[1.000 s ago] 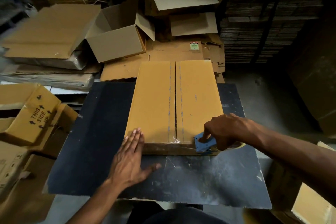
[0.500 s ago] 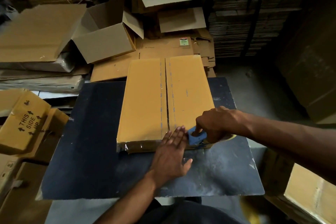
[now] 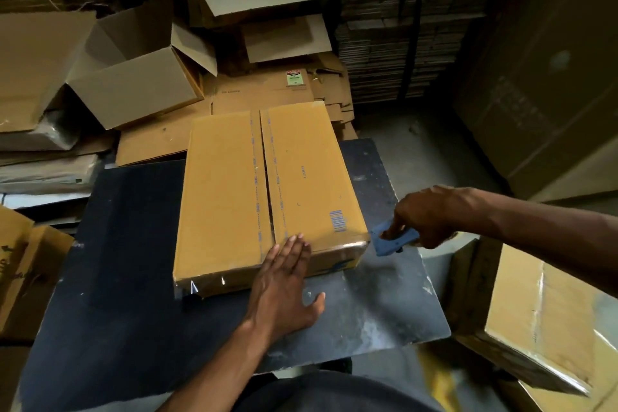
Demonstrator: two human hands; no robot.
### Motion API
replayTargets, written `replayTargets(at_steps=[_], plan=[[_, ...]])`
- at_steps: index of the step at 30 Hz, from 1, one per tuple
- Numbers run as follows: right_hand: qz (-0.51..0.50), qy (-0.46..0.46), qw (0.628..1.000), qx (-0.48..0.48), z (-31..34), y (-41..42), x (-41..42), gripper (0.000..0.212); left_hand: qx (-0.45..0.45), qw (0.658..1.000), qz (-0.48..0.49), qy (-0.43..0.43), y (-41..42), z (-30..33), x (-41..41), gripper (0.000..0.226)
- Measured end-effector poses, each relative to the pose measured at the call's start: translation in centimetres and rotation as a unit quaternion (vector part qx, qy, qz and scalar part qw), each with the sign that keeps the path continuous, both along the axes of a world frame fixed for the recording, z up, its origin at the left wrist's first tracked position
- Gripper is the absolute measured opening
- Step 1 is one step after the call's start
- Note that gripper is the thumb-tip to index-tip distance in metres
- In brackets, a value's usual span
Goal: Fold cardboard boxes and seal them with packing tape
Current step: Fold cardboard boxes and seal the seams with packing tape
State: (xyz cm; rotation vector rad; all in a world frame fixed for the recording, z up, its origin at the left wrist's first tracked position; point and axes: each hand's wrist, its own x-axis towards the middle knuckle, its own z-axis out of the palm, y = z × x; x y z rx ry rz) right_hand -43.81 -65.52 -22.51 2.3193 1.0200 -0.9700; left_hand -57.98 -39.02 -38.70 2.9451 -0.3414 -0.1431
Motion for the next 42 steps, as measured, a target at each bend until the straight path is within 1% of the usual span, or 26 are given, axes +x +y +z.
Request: replayTargets(at_steps=[2, 4, 6, 8, 10, 11, 15, 16, 18, 20, 21, 23, 24, 25, 26, 27, 28, 29, 30, 31, 33, 34, 35, 38, 40, 42], plan=[[0.003, 0.004, 1.0, 0.013, -0.5, -0.1, 0.1, 0.055, 0.0, 1.0, 0.009, -0.009, -0.5, 1.1, 0.1, 0.1], [-0.003, 0.002, 1.0, 0.026, -1.1, -0.4, 0.5, 0.055, 0.02, 1.0, 0.009, 0.006, -1.2, 2.8, 0.6, 0.1], [-0.008, 0.008, 0.999, 0.037, -1.7, -0.8, 0.6, 0.052, 0.018, 0.999, -0.035, 0.002, -2.7, 4.2, 1.5, 0.097], [0.014, 0.014, 0.999, 0.04, -2.8, -1.0, 0.3, 0.048, 0.009, 0.994, -0.106, 0.003, -4.9, 5.0, 2.8, 0.093], [0.043, 0.017, 0.999, 0.024, -4.2, -2.0, -0.1, 0.05, 0.006, 0.989, -0.143, 0.031, -6.9, 4.8, 4.1, 0.098], [0.04, 0.019, 0.999, 0.024, -4.5, -2.7, -0.3, 0.05, 0.015, 0.988, -0.15, 0.042, -7.4, 4.4, 4.6, 0.1], [-0.041, 0.04, 0.995, 0.083, -4.2, -6.0, -0.4, 0.04, 0.055, 0.982, -0.172, 0.054, -7.3, 2.6, 5.2, 0.099], [-0.055, 0.044, 0.993, 0.099, -4.1, -6.9, -0.3, 0.041, 0.065, 0.981, -0.175, 0.057, -7.3, 2.4, 5.2, 0.099], [-0.071, 0.03, 0.987, 0.139, -4.4, -8.3, -0.3, 0.049, 0.066, 0.981, -0.175, 0.058, -7.5, 2.8, 5.7, 0.1], [-0.106, 0.011, 0.973, 0.203, -5.2, -9.5, -0.4, 0.061, 0.035, 0.984, -0.158, 0.07, -7.9, 4.0, 6.2, 0.095], [-0.135, 0.018, 0.96, 0.243, -5.5, -9.9, -0.5, 0.065, -0.007, 0.988, -0.134, 0.081, -8.0, 4.8, 6.4, 0.087], [-0.189, 0.034, 0.927, 0.322, -5.8, -10.3, -0.7, 0.074, -0.149, 0.984, -0.03, 0.095, -8.0, 6.1, 6.8, 0.062], [-0.203, 0.036, 0.914, 0.349, -5.6, -10.3, -0.9, 0.077, -0.24, 0.965, 0.041, 0.096, -8.3, 6.7, 6.9, 0.052], [-0.21, 0.036, 0.903, 0.372, -5.2, -10.2, -1.2, 0.079, -0.343, 0.926, 0.117, 0.104, -8.6, 7.1, 7.1, 0.043], [-0.212, 0.034, 0.893, 0.394, -4.7, -10.1, -1.5, 0.081, -0.441, 0.866, 0.191, 0.138, -9.1, 7.6, 7.2, 0.037], [-0.213, 0.034, 0.885, 0.413, -4.1, -10.0, -1.8, 0.082, -0.522, 0.789, 0.256, 0.201, -9.7, 8.1, 7.3, 0.037], [-0.213, 0.036, 0.878, 0.427, -3.5, -9.9, -2.1, 0.083, -0.573, 0.709, 0.304, 0.278, -10.3, 8.6, 7.2, 0.043], [-0.213, 0.039, 0.874, 0.436, -3.0, -9.8, -2.4, 0.084, -0.598, 0.645, 0.33, 0.343, -10.8, 9.1, 7.1, 0.051], [-0.212, 0.042, 0.871, 0.441, -2.6, -9.7, -2.5, 0.085, -0.606, 0.61, 0.338, 0.381, -11.3, 9.5, 6.8, 0.056], [-0.209, 0.043, 0.871, 0.442, -2.3, -9.6, -2.5, 0.085, -0.615, 0.593, 0.339, 0.395, -11.6, 9.7, 6.6, 0.057], [-0.194, 0.034, 0.878, 0.436, -2.3, -9.5, -2.5, 0.086, -0.634, 0.581, 0.334, 0.387, -11.8, 9.8, 6.4, 0.054], [-0.185, 0.025, 0.884, 0.429, -2.4, -9.5, -2.4, 0.086, -0.639, 0.581, 0.327, 0.383, -11.8, 9.9, 6.3, 0.053], [-0.175, 0.011, 0.889, 0.422, -2.7, -9.6, -2.4, 0.086, -0.639, 0.59, 0.316, 0.38, -11.8, 10.0, 6.2, 0.052], [-0.133, -0.052, 0.907, 0.396, -3.5, -9.6, -2.3, 0.09, -0.616, 0.637, 0.283, 0.368, -11.7, 10.4, 5.9, 0.046], [-0.118, -0.07, 0.914, 0.382, -3.9, -9.4, -2.4, 0.092, -0.607, 0.65, 0.281, 0.36, -11.7, 10.3, 5.7, 0.04], [-0.12, -0.07, 0.914, 0.381, -4.2, -9.3, -2.4, 0.092, -0.603, 0.65, 0.287, 0.363, -11.6, 10.4, 5.6, 0.039]])
